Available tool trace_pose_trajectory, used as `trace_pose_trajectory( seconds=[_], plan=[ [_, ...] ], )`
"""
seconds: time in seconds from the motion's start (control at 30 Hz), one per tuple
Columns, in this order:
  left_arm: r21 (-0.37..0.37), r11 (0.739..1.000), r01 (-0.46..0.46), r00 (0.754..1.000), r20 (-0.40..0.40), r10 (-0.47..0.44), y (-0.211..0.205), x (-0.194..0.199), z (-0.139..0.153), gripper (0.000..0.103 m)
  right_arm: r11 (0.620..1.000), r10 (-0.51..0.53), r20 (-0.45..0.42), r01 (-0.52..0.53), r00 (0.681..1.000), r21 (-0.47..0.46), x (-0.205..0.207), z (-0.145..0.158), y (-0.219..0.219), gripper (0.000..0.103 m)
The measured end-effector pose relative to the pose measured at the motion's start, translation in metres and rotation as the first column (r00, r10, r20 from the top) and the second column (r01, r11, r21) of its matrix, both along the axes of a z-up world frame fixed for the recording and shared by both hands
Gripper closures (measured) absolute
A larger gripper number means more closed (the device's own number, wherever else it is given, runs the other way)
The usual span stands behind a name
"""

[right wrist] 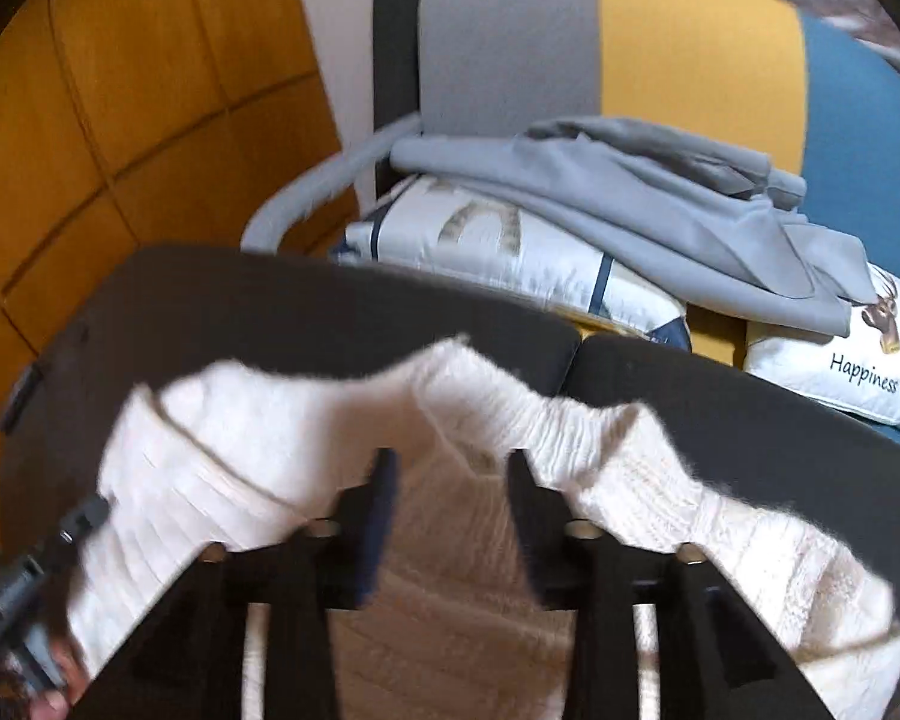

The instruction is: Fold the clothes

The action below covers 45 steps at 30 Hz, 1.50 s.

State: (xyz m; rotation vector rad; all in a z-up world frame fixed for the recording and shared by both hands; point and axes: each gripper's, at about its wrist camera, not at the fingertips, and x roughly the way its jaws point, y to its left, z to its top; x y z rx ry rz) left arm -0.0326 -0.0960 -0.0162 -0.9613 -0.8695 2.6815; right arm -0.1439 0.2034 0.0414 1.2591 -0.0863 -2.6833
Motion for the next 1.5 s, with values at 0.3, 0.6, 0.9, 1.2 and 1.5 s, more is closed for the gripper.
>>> trace_pose_trajectory(
  seconds=[0.3, 0.6, 0.9, 1.2, 1.5],
  plan=[
    [-0.014, 1.0, 0.0, 1.0, 0.0, 0.0, 0.002, 0.002, 0.001, 0.079, 0.997, 0.006, 0.04, -0.009, 0.999, 0.075, -0.027, -0.018, -0.008, 0.099],
    [-0.026, 1.0, 0.0, 1.0, 0.001, 0.0, 0.004, 0.002, 0.002, 0.078, 0.985, -0.152, -0.039, 0.148, 0.988, -0.093, -0.003, 0.009, 0.045, 0.063],
    [-0.097, 0.995, 0.031, 0.998, 0.066, -0.025, 0.031, -0.006, 0.015, 0.078, 0.991, -0.124, 0.084, 0.128, 0.989, -0.039, 0.027, -0.014, 0.057, 0.077],
    [-0.176, 0.949, 0.26, 0.963, 0.124, -0.241, 0.131, -0.033, 0.037, 0.078, 0.991, -0.127, 0.059, 0.124, 0.99, 0.05, 0.016, -0.022, 0.056, 0.072],
    [-0.152, 0.929, 0.338, 0.941, 0.089, -0.328, 0.157, -0.039, 0.027, 0.072, 0.99, -0.107, 0.023, 0.104, 0.994, 0.097, 0.001, -0.022, 0.062, 0.097]
  ],
)
